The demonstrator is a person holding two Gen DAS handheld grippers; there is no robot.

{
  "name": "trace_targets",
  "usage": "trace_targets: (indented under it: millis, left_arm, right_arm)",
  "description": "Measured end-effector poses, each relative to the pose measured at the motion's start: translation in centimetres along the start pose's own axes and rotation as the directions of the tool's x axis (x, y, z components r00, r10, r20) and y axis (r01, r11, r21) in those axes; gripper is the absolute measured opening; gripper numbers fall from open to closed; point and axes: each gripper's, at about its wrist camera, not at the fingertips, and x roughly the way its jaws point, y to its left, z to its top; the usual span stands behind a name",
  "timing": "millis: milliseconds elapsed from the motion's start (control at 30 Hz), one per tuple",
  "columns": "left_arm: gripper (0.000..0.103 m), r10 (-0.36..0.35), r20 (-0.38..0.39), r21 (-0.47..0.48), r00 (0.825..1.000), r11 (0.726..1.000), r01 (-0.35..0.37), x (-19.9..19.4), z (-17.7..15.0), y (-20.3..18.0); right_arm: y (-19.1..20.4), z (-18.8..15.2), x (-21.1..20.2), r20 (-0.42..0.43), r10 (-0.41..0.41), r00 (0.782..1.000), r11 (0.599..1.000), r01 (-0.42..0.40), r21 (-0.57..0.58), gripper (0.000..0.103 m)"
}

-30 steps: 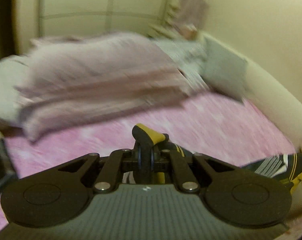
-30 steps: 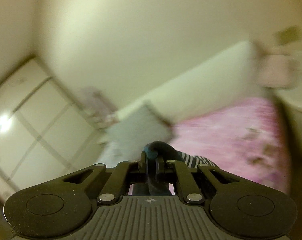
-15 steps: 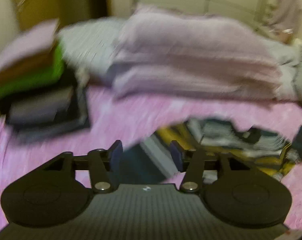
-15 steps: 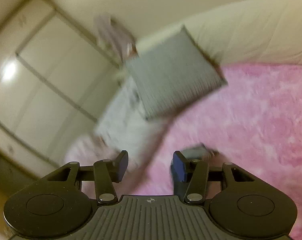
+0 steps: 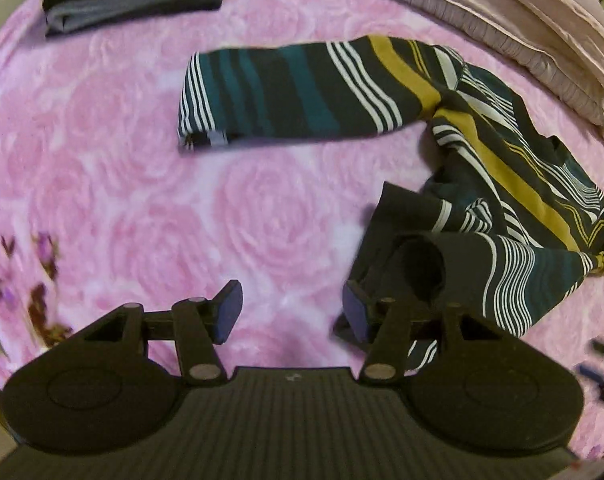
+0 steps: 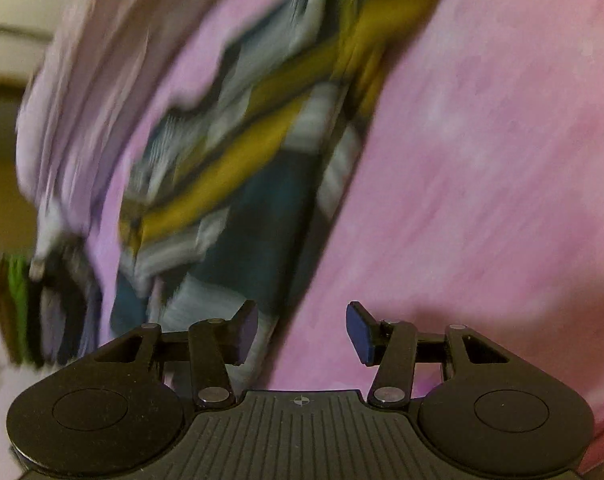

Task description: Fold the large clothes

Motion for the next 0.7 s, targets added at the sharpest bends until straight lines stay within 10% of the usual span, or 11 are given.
trace_targets:
  millis: [333,433,600,700]
  left_arm:
    - [0.051,-0.08,-0.046,0.039,0.996,0.996,0.082,1.8,-0.7,2.1]
    - [0.051,-0.089,-0.067,0.057,0.994,0.994,0.092,2.5,-0.9,2.8]
    - [0.05,-0.108,-0.076,0.099,0.991,0.988,0.115,2.5,-1.1,3.4]
    - [0.05,-0.122,-0.076,0.12,0.99,0.984,0.131,2.2,-1.2,3.6]
  right_arm:
    - [1.3,-5.3,8.2,0.05,0.09,0.995,0.986,-0.096,0.136,0.045]
    - [0.8,-6.0,8.9,0.051,0.084,0.995,0.98,-0.092,0.179,0.013]
    - [-0.6,-6.6,3.5,0.042,0.146,0.988,0.98,-0.151,0.128,0.002]
    - [-2.9,-6.2,-3.4,0.022,0.037,0.999,0.999,-0.037,-0.005,0.002]
